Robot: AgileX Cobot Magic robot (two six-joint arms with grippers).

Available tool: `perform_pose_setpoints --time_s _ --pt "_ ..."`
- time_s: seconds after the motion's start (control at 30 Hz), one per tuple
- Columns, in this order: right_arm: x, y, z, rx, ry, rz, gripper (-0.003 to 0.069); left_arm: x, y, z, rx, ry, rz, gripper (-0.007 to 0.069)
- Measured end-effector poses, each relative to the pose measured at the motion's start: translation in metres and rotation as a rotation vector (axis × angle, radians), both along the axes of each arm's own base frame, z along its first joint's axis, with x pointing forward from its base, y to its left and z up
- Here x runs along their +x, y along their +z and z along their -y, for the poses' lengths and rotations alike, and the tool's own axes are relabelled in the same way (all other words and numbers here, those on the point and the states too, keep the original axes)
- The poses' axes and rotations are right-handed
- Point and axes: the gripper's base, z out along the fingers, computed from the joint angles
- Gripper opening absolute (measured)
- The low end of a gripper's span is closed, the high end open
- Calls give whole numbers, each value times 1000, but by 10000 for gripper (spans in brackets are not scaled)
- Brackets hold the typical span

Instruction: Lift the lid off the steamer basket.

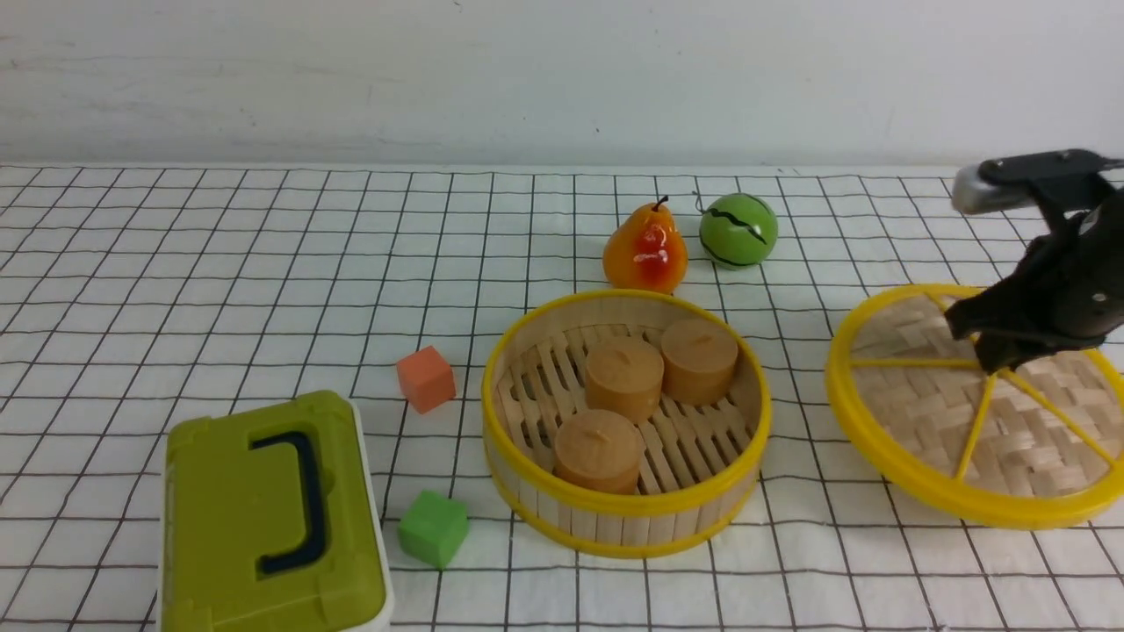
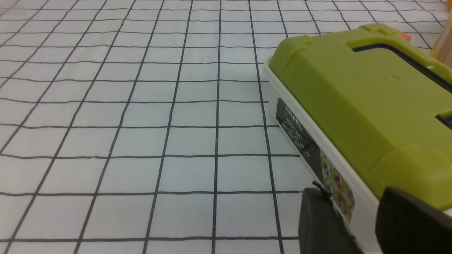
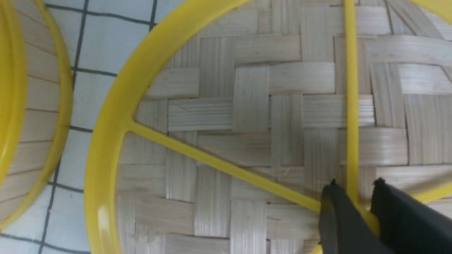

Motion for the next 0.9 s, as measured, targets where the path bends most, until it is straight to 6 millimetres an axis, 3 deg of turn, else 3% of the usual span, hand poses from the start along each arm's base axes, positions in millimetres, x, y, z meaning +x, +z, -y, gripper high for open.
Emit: perform_pose_setpoints --time_s 0.33,0.6,0.73,0.77,0.9 --pt "24 -49 -4 -2 3 -15 118 0 0 0 0 0 0 239" --pt "22 -42 -4 31 -57 -23 241 0 0 0 0 0 0 239" --pt "9 2 -4 52 -82 52 282 0 0 0 0 0 0 239" --pt "-3 30 -4 59 -84 113 281 0 0 0 0 0 0 239" --pt "-48 96 -5 86 -86 305 221 0 0 0 0 0 0 239"
